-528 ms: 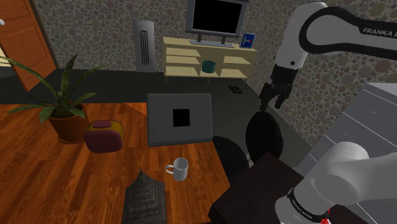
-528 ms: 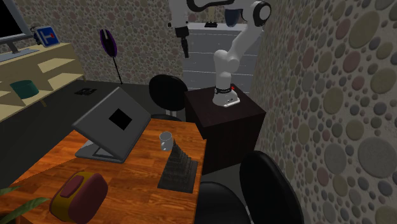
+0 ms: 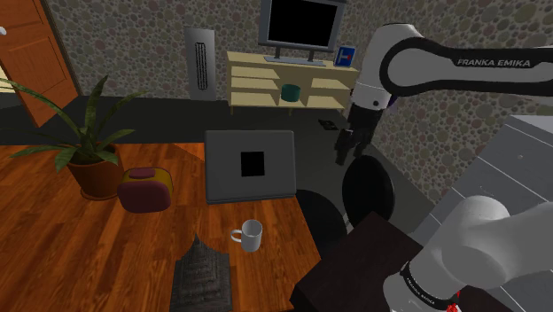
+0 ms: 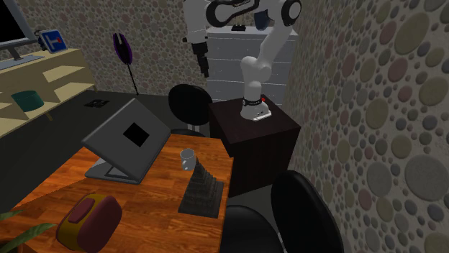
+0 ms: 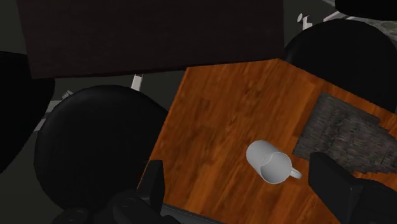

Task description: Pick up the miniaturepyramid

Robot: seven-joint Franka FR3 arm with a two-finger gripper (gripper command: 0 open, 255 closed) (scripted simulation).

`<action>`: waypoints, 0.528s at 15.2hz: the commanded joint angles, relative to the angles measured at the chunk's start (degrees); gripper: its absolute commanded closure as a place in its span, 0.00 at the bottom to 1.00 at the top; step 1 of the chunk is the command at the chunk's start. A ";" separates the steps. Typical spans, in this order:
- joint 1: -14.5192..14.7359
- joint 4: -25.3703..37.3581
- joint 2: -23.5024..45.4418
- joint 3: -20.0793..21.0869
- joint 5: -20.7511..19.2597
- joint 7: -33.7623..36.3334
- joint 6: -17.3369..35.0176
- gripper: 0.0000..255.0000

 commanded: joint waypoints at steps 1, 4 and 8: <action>1.51 -0.13 3.24 0.80 0.47 -1.82 4.12 0.00; 3.70 0.04 7.96 2.20 1.17 -4.21 9.62 0.00; 6.45 1.05 14.57 4.19 1.89 -7.28 16.52 0.00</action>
